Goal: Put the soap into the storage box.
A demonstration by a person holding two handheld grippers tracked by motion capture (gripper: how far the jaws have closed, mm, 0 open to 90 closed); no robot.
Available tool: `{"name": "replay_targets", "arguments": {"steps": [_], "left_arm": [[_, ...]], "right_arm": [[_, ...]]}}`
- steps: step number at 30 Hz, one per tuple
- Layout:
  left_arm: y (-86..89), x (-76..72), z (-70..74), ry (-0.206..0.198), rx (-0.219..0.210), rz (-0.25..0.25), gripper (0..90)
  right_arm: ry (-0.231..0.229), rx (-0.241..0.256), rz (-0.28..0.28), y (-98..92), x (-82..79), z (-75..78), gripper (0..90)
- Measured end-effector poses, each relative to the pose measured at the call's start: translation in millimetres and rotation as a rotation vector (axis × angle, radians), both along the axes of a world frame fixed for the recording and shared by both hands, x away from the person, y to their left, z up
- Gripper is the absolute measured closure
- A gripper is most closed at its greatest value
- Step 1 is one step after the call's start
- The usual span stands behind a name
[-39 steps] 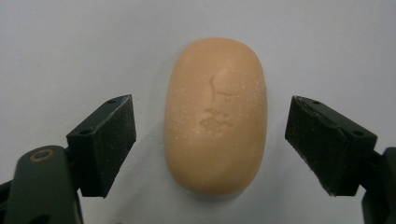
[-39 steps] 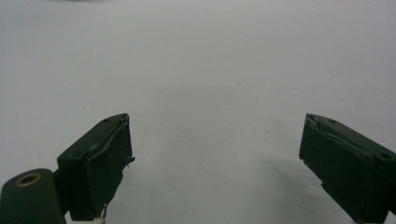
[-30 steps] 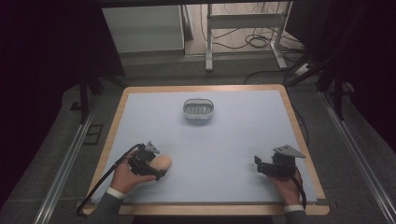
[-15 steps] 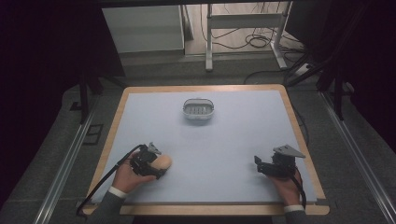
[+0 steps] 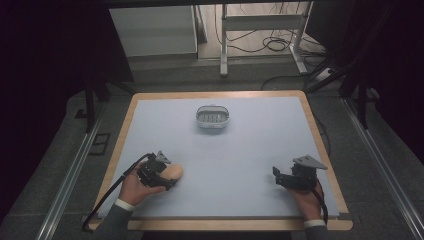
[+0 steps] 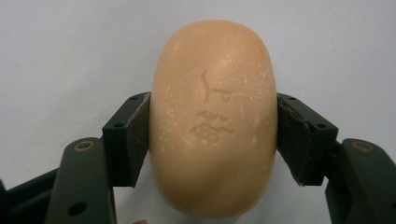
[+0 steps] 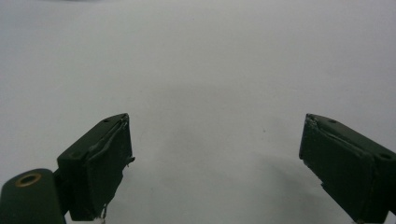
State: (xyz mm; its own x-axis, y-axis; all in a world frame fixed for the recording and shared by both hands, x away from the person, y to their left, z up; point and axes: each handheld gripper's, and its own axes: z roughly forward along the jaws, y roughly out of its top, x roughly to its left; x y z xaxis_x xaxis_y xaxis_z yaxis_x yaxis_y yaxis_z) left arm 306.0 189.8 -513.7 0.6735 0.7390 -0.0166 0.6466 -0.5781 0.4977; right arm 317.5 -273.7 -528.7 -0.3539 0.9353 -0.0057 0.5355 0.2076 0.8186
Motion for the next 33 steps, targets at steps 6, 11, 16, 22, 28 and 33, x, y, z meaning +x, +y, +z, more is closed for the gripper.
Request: {"name": "replay_targets", "arguments": {"steps": [6, 11, 16, 22, 28, 33], "left_arm": [[1.5, 0.1, 7.0, -0.015, -0.008, -0.006, 32.5], [1.5, 0.4, 11.1, -0.023, -0.013, -0.011, 32.4], [2.9, 0.5, 15.2, -0.037, -0.026, -0.013, 32.5], [3.0, 1.4, 18.1, -0.039, -0.03, -0.018, 32.5], [3.3, 1.3, 24.3, -0.061, -0.037, -0.005, 32.5], [1.5, 2.4, 28.3, -0.07, -0.04, -0.01, 32.5]], "right_arm": [[0.001, -0.001, -0.001, 0.0, 0.2, -0.1, 9.6], [0.001, 0.0, -0.001, 0.0, 0.1, -0.1, 9.6], [0.003, 0.001, 0.002, -0.3, 0.2, -0.1, 9.5], [0.004, 0.0, 0.0, -0.2, 0.3, -0.1, 9.6], [0.007, 0.003, -0.002, -0.6, 0.6, -0.1, 9.6], [0.007, 0.0, -0.002, -0.3, 0.6, -0.1, 9.6]]}}
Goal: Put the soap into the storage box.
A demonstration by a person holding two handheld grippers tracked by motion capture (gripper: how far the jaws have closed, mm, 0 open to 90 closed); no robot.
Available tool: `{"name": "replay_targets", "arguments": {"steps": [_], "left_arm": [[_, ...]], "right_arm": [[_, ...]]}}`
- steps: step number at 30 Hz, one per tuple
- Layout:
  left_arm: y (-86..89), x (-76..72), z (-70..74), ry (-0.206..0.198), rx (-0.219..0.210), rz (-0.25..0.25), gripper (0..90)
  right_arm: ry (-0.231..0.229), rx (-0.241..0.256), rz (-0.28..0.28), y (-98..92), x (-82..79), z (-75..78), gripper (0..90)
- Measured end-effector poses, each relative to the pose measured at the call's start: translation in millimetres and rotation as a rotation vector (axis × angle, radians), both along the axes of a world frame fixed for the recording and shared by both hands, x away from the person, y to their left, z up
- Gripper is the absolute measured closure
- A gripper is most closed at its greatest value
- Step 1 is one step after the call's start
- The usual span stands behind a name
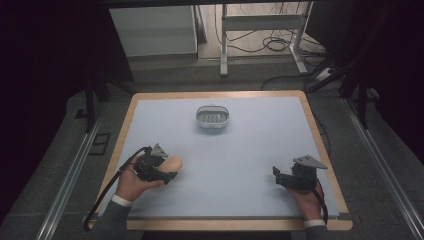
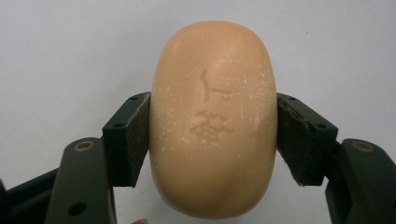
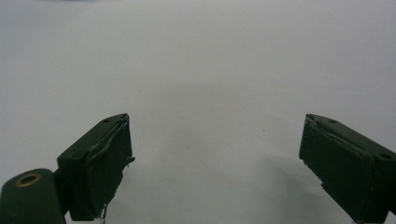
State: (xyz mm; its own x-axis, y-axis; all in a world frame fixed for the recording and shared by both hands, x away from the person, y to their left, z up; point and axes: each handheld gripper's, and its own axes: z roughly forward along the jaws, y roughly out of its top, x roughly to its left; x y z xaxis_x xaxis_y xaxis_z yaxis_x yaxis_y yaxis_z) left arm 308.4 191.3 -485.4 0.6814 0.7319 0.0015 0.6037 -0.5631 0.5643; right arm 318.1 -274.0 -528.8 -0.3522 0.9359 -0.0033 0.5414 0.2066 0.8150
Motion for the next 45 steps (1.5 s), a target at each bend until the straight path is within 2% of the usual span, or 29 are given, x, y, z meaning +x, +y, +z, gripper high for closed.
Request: {"name": "replay_targets", "arguments": {"steps": [5, 11, 16, 17, 32, 35, 39, 45], "left_arm": [[-4.3, 0.9, 5.2, -0.016, 0.006, -0.008, 32.5], [-10.7, 3.0, 13.1, -0.039, -0.014, -0.019, 32.5], [-13.8, 4.4, 13.3, -0.034, -0.012, -0.023, 32.5], [-14.4, 4.3, 13.9, -0.047, -0.008, -0.023, 32.5], [-17.9, 9.6, 16.9, -0.046, -0.014, -0.031, 32.4], [-18.1, 12.3, 16.3, -0.036, -0.028, -0.034, 32.5], [-18.9, 15.6, 16.3, -0.033, -0.025, -0.03, 32.5], [-21.3, 19.3, 21.0, -0.046, -0.025, -0.034, 32.5]], "right_arm": [[0.001, 0.0, 0.0, -0.1, 0.0, 0.0, 9.6], [-0.003, -0.004, -0.003, 0.6, -0.1, -0.1, 9.6], [-0.001, -0.003, -0.002, 0.5, 0.1, -0.2, 9.6], [0.0, -0.003, -0.002, 0.5, 0.2, -0.2, 9.6], [0.006, -0.004, -0.002, 0.6, 0.7, -0.3, 9.6], [0.008, -0.005, -0.003, 0.6, 0.9, -0.4, 9.6], [0.009, -0.007, -0.004, 0.6, 0.9, -0.4, 9.6], [0.01, -0.009, -0.006, 0.8, 1.0, -0.4, 9.6]]}}
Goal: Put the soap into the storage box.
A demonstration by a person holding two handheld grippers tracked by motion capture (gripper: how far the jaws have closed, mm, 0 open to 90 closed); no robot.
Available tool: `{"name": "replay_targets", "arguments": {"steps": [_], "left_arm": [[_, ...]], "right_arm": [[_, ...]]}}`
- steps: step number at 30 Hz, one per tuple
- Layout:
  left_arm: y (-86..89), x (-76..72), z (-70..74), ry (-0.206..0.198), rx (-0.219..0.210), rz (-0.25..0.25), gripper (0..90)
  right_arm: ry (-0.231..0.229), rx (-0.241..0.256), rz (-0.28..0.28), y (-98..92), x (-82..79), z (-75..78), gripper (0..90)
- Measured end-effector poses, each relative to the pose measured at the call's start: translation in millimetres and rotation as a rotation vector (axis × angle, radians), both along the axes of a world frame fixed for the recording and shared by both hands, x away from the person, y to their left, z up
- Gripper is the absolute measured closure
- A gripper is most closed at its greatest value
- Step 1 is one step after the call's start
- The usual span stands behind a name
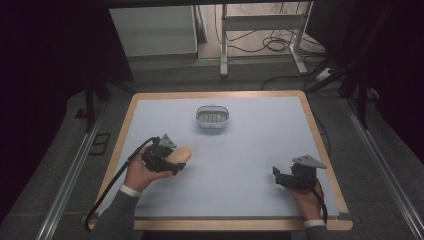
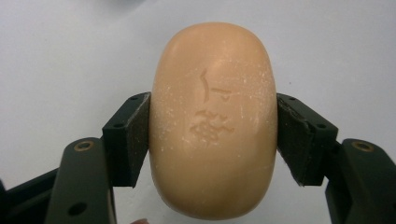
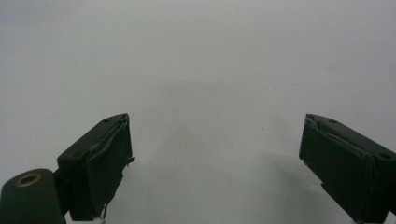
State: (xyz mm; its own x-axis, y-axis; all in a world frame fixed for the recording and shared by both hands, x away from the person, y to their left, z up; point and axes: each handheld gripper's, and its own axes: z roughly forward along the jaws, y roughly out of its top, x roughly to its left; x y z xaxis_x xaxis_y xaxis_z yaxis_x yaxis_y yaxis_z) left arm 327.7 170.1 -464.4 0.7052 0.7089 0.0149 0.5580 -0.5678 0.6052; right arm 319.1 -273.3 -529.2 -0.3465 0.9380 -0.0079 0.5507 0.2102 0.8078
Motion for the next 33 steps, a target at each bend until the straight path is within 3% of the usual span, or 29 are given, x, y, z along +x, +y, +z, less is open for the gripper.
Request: {"name": "replay_targets", "arguments": {"steps": [12, 23, 27, 29, 33], "left_arm": [[-8.2, 5.2, 10.9, -0.023, -0.003, -0.017, 32.4], [-12.2, 14.8, 14.9, -0.021, 0.006, -0.022, 32.5], [-14.3, 19.6, 16.9, -0.012, -0.02, -0.031, 32.5], [-15.3, 20.2, 18.0, -0.02, -0.002, -0.033, 32.5], [-18.5, 23.4, 20.7, -0.02, -0.008, -0.037, 32.5]], "right_arm": [[0.001, 0.003, -0.001, -0.2, 0.0, 0.0, 9.6], [0.003, 0.002, 0.0, -0.1, 0.2, 0.0, 9.6], [0.004, 0.001, -0.002, -0.2, 0.4, -0.1, 9.6], [0.003, 0.003, -0.003, 0.0, 0.4, -0.1, 9.6], [0.005, 0.001, -0.002, -0.1, 0.6, -0.2, 9.6]]}}
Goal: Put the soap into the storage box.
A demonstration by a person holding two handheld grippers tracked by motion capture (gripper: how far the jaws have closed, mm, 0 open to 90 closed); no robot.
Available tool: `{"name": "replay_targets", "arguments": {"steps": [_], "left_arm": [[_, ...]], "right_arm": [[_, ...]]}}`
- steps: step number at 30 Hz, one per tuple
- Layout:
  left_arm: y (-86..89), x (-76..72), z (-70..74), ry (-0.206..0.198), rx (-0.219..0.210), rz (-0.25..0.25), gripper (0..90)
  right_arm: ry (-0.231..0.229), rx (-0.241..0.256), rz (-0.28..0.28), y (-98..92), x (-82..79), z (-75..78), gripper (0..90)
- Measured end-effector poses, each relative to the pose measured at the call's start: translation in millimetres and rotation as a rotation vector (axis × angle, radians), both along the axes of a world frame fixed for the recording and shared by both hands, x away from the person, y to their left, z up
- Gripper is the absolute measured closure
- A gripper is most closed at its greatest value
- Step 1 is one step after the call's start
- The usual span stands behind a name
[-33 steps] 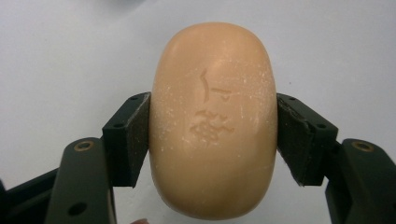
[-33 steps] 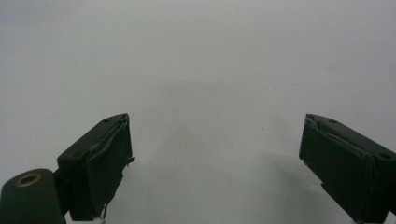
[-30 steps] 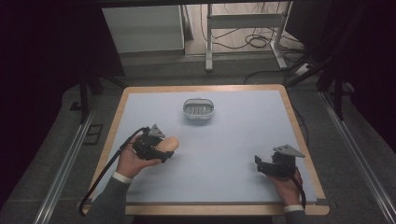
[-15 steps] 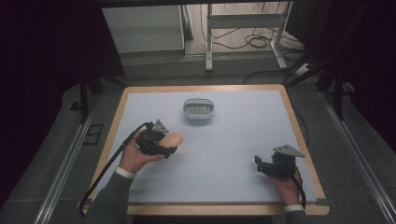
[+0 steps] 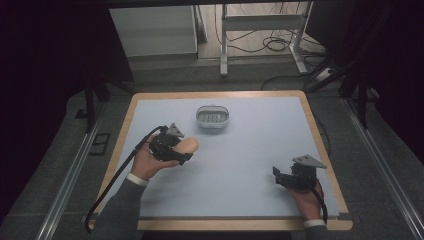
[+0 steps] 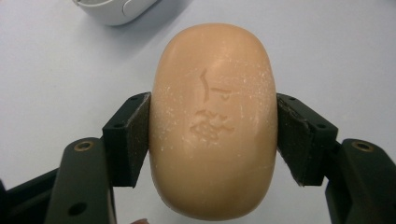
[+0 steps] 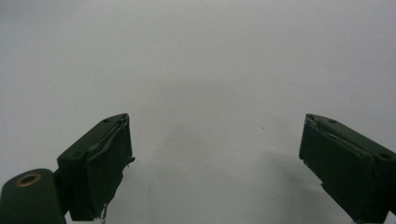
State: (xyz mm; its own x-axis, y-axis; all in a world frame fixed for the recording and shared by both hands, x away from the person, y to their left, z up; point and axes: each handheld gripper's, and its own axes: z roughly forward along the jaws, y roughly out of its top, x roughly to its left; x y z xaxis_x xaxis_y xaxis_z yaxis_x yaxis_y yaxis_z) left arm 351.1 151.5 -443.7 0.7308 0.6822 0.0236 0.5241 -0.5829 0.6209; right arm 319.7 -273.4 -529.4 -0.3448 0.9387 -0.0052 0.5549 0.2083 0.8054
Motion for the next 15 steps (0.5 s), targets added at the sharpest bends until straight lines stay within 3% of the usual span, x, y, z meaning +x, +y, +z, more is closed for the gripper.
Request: {"name": "replay_targets", "arguments": {"steps": [15], "left_arm": [[-0.2, 13.8, 1.0, 0.011, -0.009, -0.001, 32.5]], "right_arm": [[0.0, 0.001, -0.001, 0.0, 0.1, 0.0, 9.6]]}}
